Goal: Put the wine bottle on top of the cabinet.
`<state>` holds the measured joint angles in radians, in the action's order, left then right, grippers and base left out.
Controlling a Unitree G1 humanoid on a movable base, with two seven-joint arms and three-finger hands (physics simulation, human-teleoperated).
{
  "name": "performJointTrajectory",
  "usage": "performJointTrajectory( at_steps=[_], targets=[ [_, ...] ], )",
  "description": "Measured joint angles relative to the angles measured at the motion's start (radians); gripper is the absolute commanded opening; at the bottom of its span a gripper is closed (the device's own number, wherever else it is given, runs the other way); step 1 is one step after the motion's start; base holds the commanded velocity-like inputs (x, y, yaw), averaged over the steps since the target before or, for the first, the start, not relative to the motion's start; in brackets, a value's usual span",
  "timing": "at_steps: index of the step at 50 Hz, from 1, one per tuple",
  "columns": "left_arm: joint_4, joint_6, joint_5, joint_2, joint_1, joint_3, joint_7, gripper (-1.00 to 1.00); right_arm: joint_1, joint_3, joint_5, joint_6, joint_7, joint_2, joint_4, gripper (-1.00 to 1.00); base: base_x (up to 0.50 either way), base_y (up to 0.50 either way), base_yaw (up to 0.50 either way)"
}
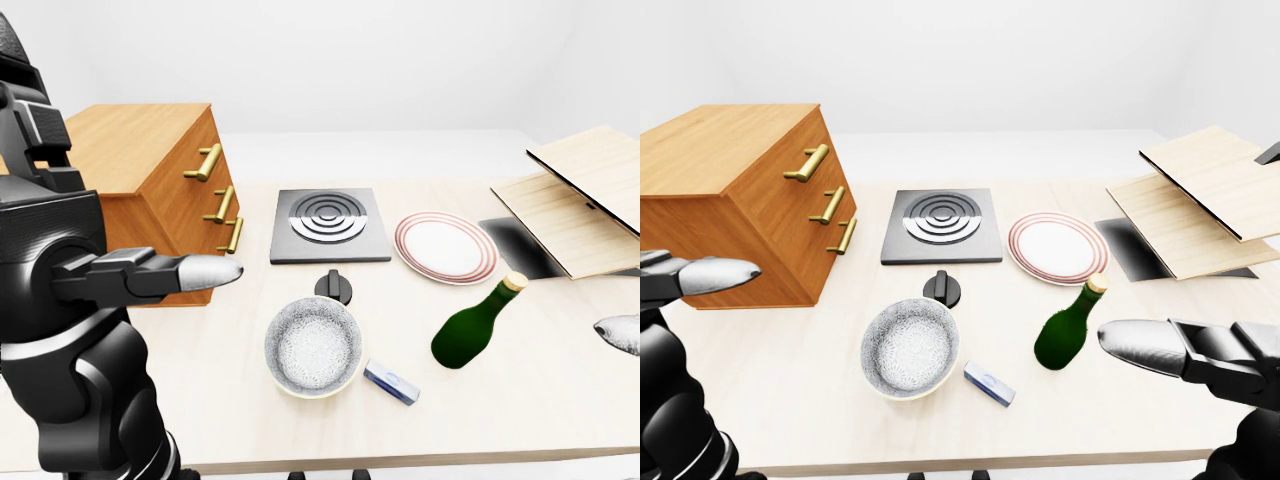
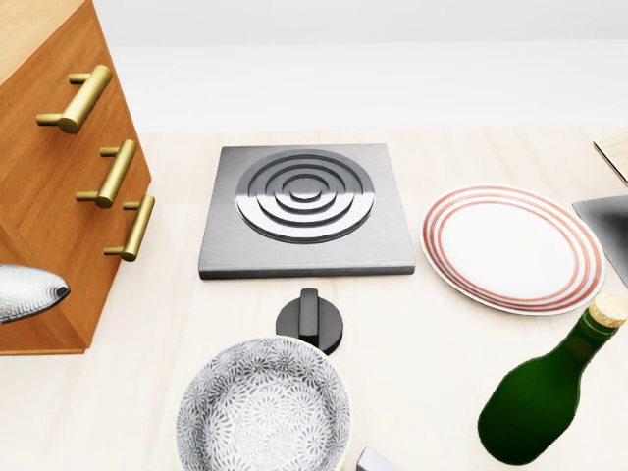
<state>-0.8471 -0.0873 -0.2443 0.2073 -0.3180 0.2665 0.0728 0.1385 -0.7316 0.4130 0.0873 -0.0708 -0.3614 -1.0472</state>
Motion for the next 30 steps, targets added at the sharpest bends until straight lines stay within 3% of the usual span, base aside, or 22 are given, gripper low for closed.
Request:
performJointTrajectory(
  at_steps=[17, 30],
  targets=[
    [0.022, 0.0, 0.013, -0.008, 0.012, -0.006, -0.008, 1.0, -0.115, -0.008, -0.105, 0.0, -0.11, 0.116, 0.078, 1.0, 0.0, 0.0, 0.0],
    [0.052, 0.0, 0.022, -0.014, 0.02, -0.01, -0.015, 1.0, -0.174, 0.048, -0.192, 0.0, -0.152, 0.181, 0.175, 1.0, 0.0, 0.0, 0.0]
  ],
)
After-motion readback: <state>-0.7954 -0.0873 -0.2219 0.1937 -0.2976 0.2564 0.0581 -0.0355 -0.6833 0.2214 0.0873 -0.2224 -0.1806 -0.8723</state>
